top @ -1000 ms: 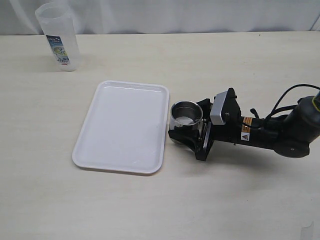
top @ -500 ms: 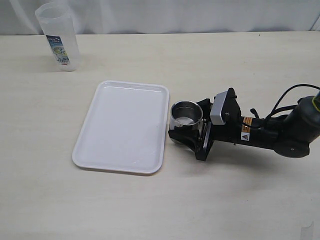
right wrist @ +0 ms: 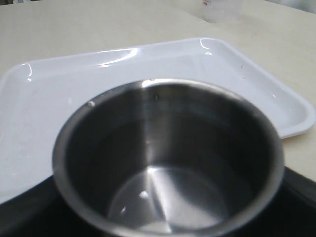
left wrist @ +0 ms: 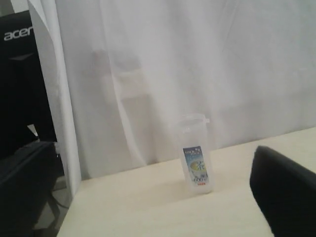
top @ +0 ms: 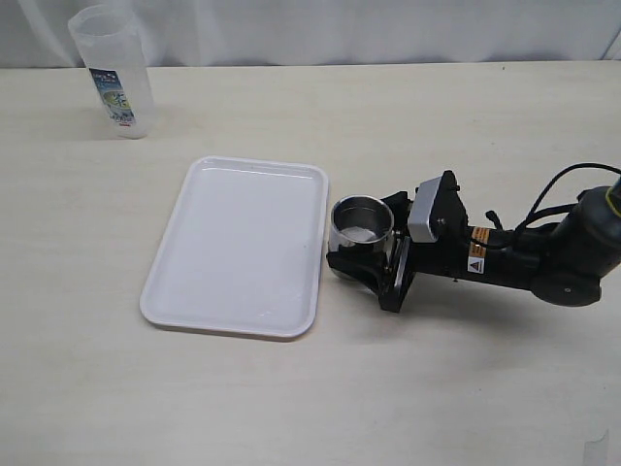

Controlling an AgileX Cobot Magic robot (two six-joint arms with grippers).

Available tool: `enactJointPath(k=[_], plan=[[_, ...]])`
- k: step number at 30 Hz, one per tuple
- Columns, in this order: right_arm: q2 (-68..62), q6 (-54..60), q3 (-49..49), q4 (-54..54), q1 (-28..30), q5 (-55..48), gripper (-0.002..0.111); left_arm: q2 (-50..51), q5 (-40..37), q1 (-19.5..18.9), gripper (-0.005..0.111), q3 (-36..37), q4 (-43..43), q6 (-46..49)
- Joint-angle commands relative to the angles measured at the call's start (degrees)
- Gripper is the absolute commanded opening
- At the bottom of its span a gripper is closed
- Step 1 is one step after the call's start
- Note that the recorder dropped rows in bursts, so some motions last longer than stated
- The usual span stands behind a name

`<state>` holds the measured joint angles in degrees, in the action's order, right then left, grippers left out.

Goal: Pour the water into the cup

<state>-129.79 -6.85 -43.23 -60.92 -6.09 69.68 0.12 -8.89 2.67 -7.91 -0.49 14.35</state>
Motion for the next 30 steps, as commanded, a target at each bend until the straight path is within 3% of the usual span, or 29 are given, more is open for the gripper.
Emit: enactJointPath(k=[1,14,23,25,30], plan=[[0.03,0.04,-0.07,0.42,-0.05,0.28,0.004,-0.12,0.67,-0.62,0.105,2.58,0.49,-3.31],[0.03,0.04,-0.07,0.42,-0.05,0.28,0.004,-0.12,-1.58,-0.62,0.105,5.40,7.40,-15.18],[0.03,0.04,-0.07,0.42,-0.05,0.28,0.004,-0.12,-1.00,-0.62,0.105,7.91,7.44,-15.29],[0.03,0.04,-0.07,0.42,-0.05,0.28,0.004,-0.12,-5.13,-0.62,0.105,7.91,7.33,-15.83],[0.03,0.04,-0.07,0.42,-0.05,0.28,0.004,-0.12,-7.01,-0.62,0.105,7.91,7.33,-15.84]])
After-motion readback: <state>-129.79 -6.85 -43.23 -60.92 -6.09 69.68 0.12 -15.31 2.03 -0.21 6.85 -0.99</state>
